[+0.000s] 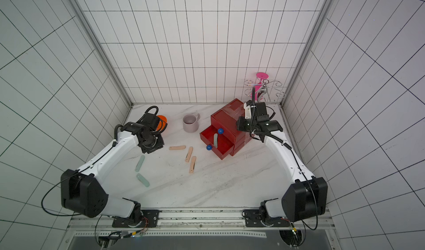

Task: Place the fruit knives into the drawer by color
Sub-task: Pick up the fruit knife from the center of the board.

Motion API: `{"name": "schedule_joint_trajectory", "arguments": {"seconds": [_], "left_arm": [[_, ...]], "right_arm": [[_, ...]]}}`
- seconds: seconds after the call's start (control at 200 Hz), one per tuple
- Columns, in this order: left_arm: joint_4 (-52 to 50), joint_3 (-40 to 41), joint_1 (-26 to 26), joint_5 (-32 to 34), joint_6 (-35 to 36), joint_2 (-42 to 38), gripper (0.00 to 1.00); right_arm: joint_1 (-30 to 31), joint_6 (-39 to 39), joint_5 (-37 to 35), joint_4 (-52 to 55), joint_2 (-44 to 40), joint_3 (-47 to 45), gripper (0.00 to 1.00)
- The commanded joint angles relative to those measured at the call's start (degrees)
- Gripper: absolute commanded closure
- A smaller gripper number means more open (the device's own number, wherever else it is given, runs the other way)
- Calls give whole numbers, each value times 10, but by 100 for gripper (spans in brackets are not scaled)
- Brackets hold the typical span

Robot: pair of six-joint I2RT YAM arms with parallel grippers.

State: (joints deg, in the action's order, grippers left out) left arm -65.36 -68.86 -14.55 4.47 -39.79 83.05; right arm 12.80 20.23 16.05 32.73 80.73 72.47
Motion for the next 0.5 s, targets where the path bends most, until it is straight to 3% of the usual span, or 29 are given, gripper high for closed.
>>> {"name": "schedule_joint_trajectory", "arguments": {"seconds": [0.0,0.32,0.495], "left_arm": [[4,24,36,26,18,2,63],[-10,3,167,41,126,58,60],[-10,-8,193,53,173,102,59]], "right_arm": [[21,-5,29,206,52,-65,85],[21,-4,38,193,52,-81,85],[21,-1,41,186,55,-84,85]]}}
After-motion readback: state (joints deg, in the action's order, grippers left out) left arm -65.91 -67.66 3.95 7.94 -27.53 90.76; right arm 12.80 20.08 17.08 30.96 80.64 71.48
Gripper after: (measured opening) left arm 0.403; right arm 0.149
